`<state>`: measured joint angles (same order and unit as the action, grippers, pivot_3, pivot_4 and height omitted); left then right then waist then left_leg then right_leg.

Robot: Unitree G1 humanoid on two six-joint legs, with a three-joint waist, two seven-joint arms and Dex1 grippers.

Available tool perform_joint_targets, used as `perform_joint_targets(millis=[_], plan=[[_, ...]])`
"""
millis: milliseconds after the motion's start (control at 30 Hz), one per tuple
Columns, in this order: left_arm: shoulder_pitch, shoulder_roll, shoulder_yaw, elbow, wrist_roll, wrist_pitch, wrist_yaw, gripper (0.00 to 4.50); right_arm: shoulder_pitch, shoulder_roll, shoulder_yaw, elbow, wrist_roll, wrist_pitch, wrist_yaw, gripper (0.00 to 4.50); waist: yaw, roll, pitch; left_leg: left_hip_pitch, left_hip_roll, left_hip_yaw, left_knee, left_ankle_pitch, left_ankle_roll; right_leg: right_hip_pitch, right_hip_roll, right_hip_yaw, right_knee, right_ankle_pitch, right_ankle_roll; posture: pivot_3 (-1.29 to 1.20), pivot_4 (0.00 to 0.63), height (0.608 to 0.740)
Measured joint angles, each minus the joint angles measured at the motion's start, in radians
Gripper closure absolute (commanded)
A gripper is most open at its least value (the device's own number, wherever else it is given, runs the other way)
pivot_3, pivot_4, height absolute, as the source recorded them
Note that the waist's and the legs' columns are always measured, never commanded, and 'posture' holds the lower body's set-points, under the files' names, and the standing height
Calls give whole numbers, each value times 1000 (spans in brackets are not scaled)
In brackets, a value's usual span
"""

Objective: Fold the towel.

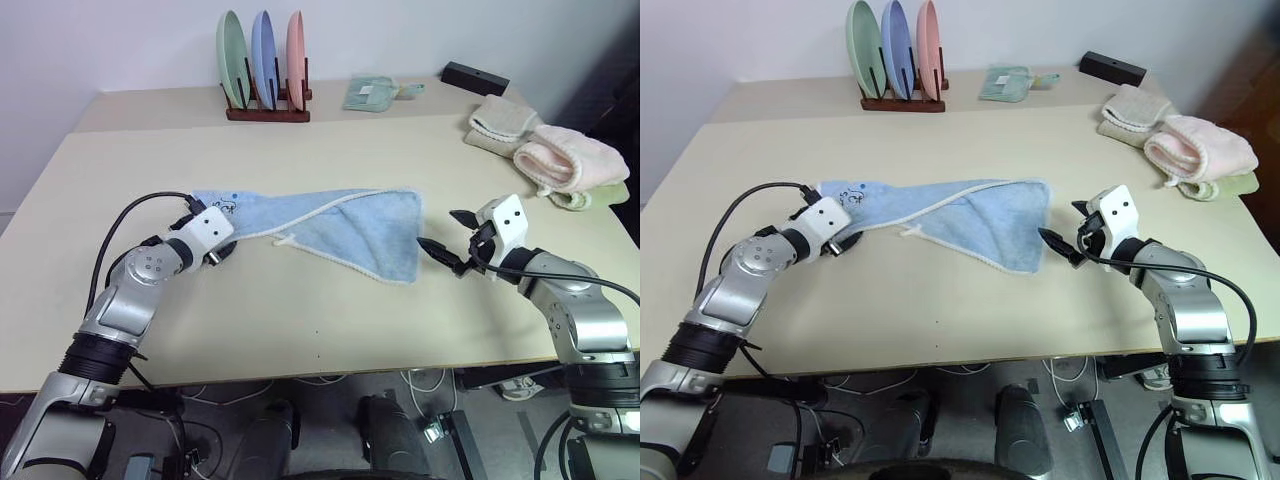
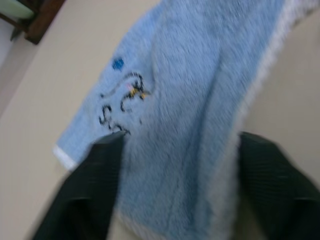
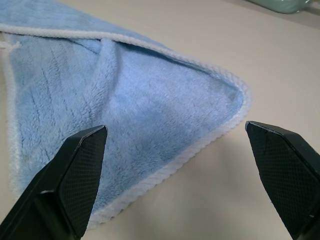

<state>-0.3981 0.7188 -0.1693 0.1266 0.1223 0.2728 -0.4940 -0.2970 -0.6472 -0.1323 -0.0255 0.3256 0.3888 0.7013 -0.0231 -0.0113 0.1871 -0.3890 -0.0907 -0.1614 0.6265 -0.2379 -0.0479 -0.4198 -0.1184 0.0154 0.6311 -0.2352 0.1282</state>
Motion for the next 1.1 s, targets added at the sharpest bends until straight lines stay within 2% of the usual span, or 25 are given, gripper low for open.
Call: perform_joint_targets(millis=[133, 300, 433, 700, 933, 1100], plan=[[44, 25, 19, -16, 9, 17, 0, 4475, -5, 1, 2, 0, 0, 0, -2, 0, 1, 0, 0, 0, 0, 1, 0, 0, 0, 0, 0, 1, 0, 0, 0, 0, 150, 740], [84, 54, 55, -44, 22, 52, 2, 4475, -53, 5, 21, 2, -9, -2, 4, 0, 4, 0, 0, 0, 0, 1, 0, 0, 0, -1, 0, 1, 0, 0, 0, 0, 150, 740], [132, 57, 88, -101, 21, 81, -1, 4475, -153, 0, 100, 81, -100, -57, 8, 0, 3, 0, 0, -1, 0, 3, 0, 0, 0, -2, 0, 2, 0, 0, 0, 0, 150, 740], [244, 77, 154, -203, 21, 93, -24, 4475, -450, -10, 303, 574, -393, -444, 24, 0, 3, 0, 1, -2, 0, 4, -1, 0, 0, -4, 0, 2, 0, 1, 0, 0, 150, 740], [290, 77, 177, -254, 21, 96, -29, 4475, -742, 73, 427, 1057, -581, -740, -24, 0, -9, 0, 1, -2, 0, 4, -4, 1, -1, -6, 0, 3, 0, 1, -1, 0, 150, 740], [331, 77, 194, -292, 20, 96, -34, 4475, -856, 133, 495, 1243, -686, -830, -47, 0, -22, 0, 1, -2, 0, 4, -6, 1, -2, -7, 0, 4, 0, 2, -1, 0, 150, 740]])
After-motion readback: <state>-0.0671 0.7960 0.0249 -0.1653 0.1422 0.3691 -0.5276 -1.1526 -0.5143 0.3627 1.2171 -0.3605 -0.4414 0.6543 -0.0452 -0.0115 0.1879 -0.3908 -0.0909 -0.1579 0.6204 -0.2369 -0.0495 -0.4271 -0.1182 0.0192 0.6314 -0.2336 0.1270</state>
